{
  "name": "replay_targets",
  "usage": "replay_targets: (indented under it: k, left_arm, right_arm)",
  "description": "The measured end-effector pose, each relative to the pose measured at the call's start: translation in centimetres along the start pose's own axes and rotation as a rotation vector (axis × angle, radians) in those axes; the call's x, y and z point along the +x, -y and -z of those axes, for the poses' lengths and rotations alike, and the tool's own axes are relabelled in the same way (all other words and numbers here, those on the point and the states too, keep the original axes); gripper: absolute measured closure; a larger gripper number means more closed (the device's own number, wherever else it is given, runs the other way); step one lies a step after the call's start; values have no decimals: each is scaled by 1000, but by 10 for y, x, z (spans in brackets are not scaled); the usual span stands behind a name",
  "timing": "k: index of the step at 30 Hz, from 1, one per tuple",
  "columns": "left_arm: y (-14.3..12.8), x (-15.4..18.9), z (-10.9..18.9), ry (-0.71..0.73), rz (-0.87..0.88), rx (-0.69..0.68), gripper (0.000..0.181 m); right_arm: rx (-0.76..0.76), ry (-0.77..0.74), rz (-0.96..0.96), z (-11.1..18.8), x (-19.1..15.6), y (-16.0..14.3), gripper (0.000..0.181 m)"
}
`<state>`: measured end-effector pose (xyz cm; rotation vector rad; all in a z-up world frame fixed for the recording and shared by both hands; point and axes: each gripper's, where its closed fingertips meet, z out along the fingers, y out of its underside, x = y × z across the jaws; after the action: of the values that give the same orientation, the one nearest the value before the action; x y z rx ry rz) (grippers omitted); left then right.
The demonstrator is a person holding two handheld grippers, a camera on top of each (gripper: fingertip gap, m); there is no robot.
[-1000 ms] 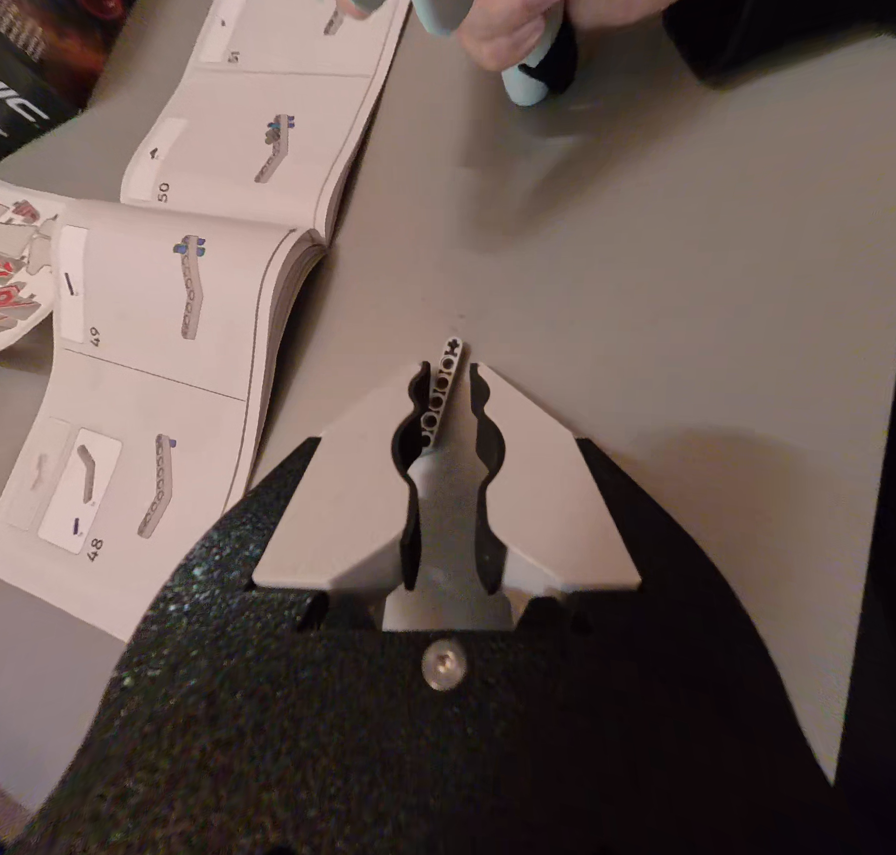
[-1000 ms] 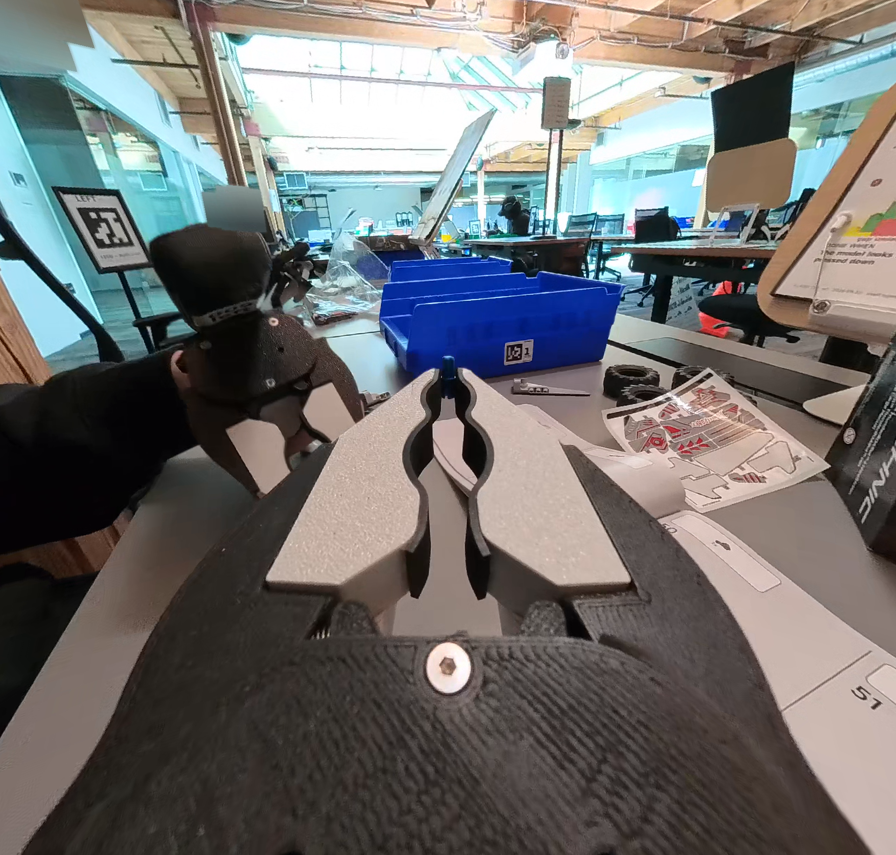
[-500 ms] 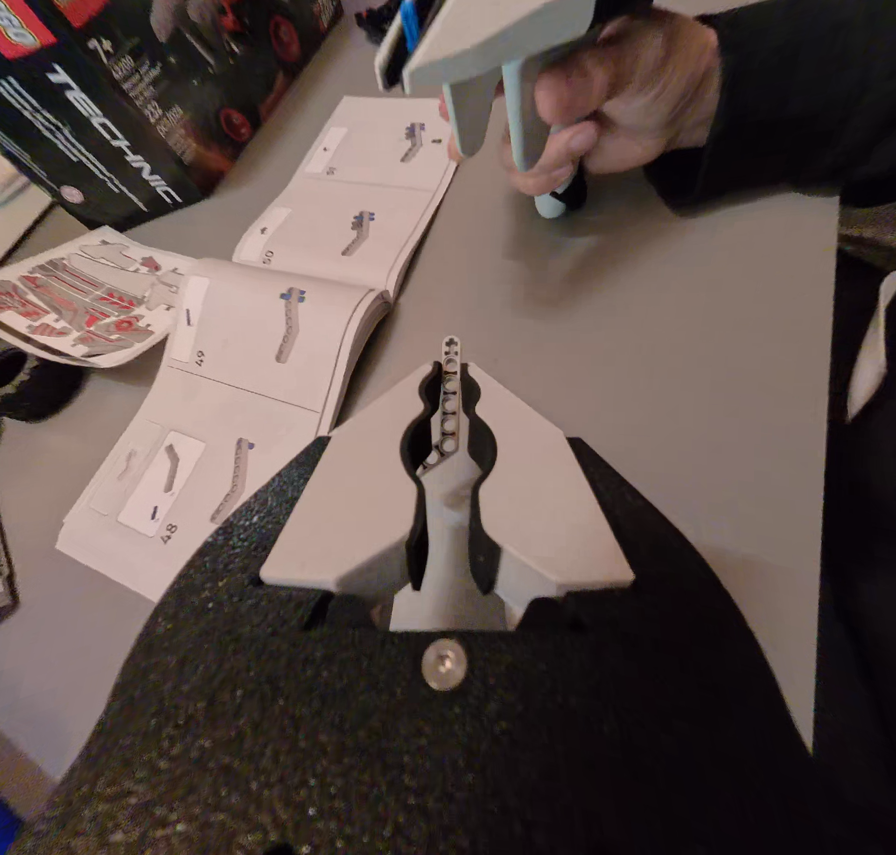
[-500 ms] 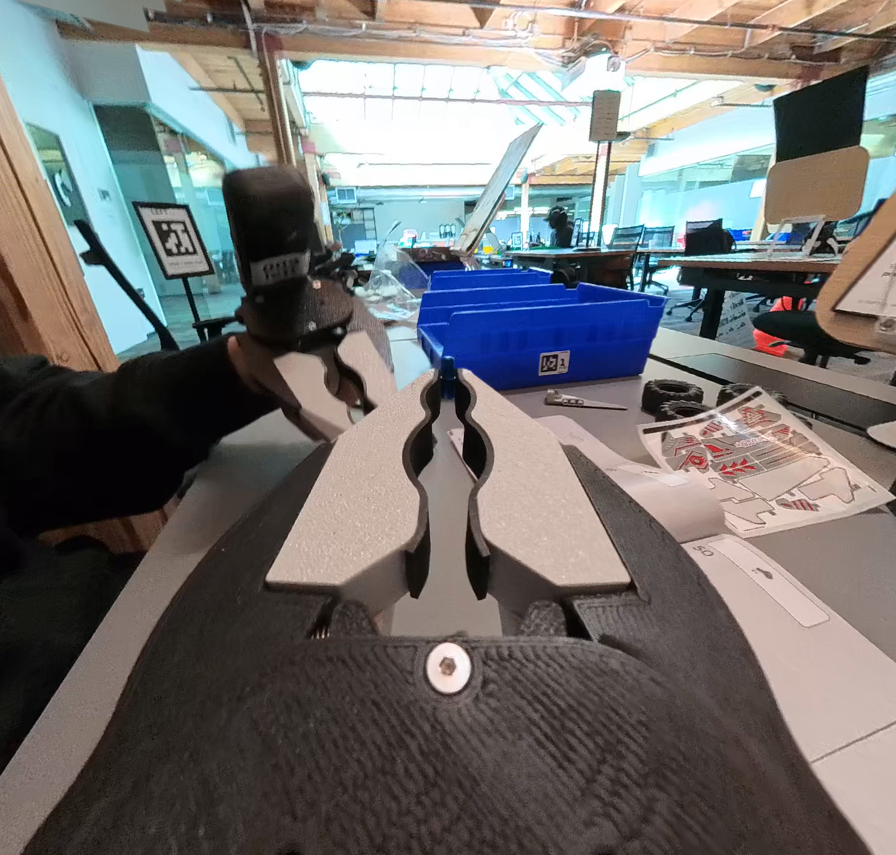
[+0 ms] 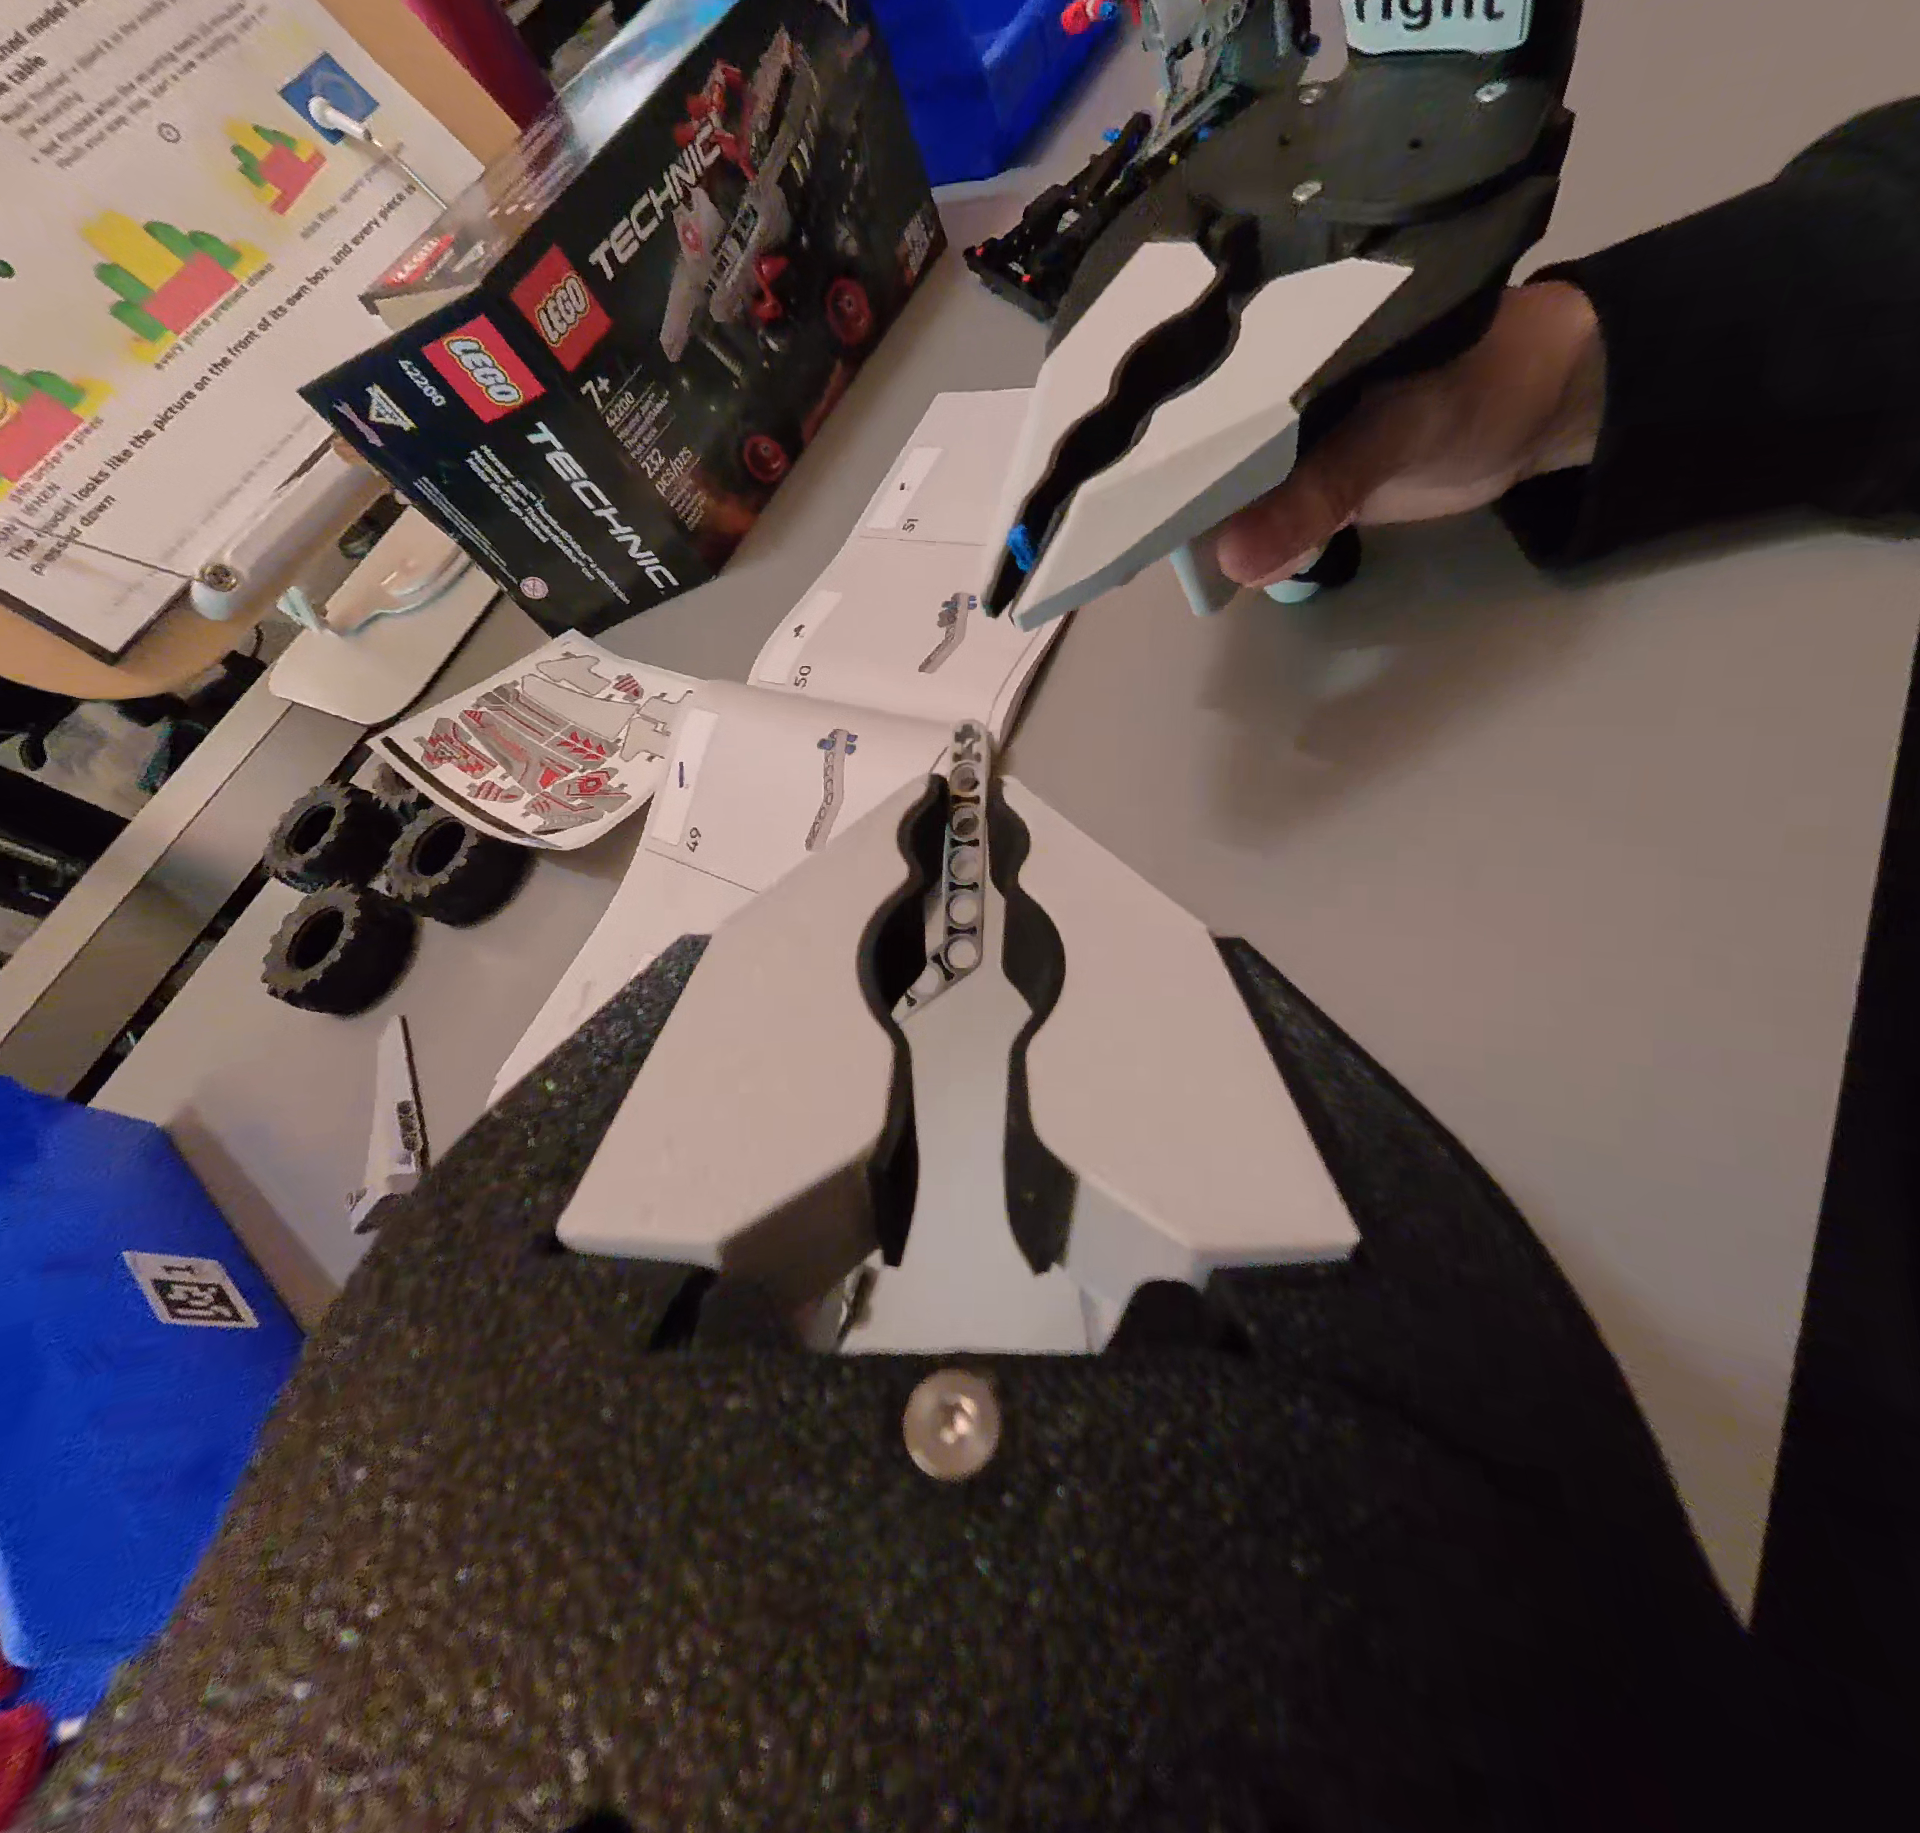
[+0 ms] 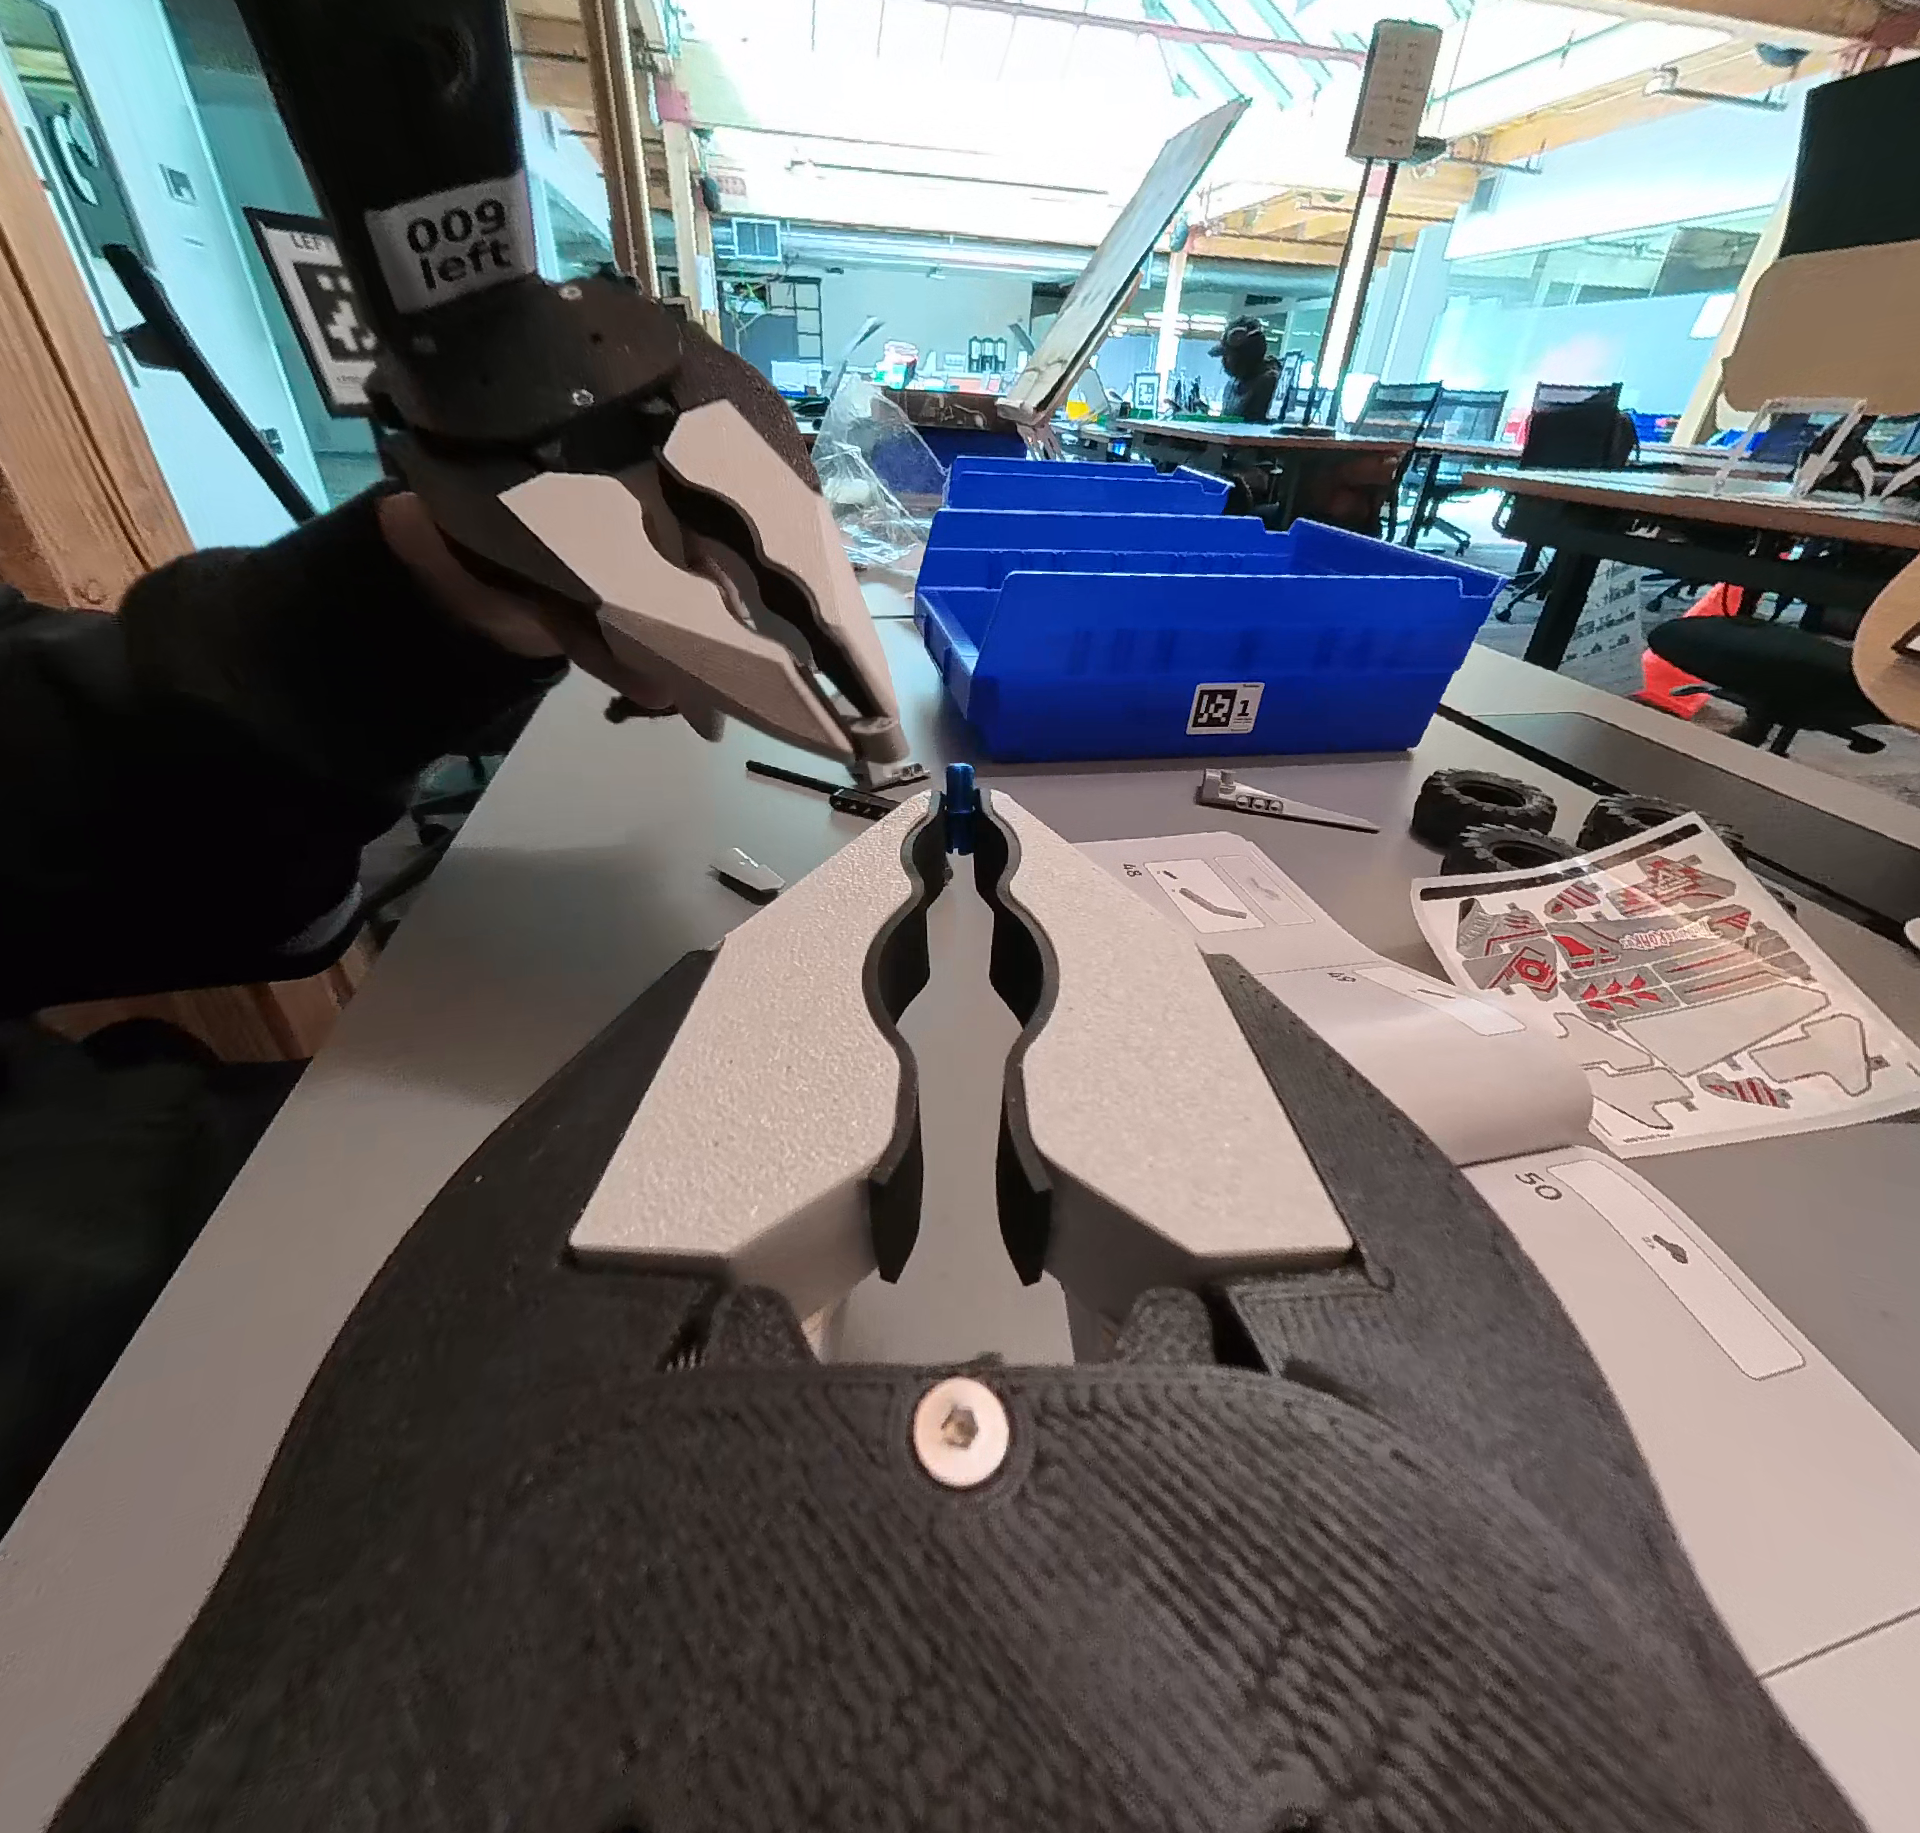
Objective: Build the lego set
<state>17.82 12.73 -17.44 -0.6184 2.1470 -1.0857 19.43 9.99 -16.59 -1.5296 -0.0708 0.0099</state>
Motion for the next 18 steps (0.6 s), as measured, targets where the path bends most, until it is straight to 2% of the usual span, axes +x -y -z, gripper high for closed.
replay_targets:
  k: [4,9,18]
  left_arm:
    - [3,-3,0,38,34,-27,176]
    - [12,5,2,2,60,2,176]
    - [10,10,-3,-6,55,-33,176]
  right_arm:
    - [3,-7,5,0,0,0,178]
    - [-25,5,38,-3,-5,-3,178]
    - [-32,4,36,-4,-4,-4,178]
